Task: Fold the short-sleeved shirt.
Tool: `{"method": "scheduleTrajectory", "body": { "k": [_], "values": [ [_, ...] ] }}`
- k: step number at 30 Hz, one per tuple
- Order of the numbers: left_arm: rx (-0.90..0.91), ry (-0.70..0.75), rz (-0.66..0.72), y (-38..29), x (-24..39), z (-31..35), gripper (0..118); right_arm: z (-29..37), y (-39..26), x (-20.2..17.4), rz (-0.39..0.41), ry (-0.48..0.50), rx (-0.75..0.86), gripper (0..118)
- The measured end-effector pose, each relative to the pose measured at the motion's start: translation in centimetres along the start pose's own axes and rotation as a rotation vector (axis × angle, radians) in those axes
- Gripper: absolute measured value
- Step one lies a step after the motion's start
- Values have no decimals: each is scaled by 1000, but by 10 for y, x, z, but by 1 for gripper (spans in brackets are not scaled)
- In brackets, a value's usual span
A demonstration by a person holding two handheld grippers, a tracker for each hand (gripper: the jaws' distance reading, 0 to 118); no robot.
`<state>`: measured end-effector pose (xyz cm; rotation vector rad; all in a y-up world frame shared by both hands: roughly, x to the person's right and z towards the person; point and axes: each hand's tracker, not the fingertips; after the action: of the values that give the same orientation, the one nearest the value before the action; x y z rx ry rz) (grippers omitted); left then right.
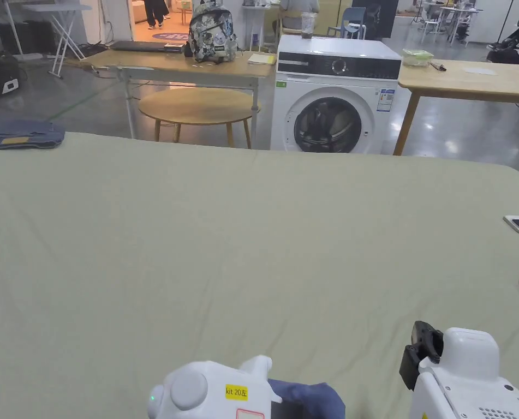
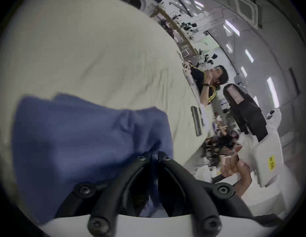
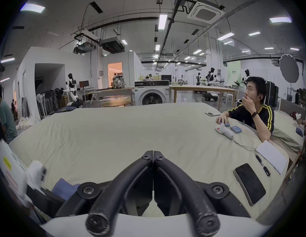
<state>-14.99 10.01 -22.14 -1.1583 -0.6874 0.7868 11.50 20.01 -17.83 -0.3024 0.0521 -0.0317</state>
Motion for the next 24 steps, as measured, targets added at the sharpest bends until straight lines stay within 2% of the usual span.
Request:
{"method": "scheduleTrajectory", "body": {
  "k": [6,14,20,24],
  "values": [
    [-36,77,-19,-5,-23,-36,0,1,2,0,-1,2,8,0],
    [-28,121,-107,-6,1,-27,0,1,5,1,-6,-2,22,0],
    [233,131,-243,4,31,38,0,1,17,-3,-2,-4,58,0],
    [514,334,-378,2,53,89,0,-1,24,-11,3,0,90,0]
  ]
}}
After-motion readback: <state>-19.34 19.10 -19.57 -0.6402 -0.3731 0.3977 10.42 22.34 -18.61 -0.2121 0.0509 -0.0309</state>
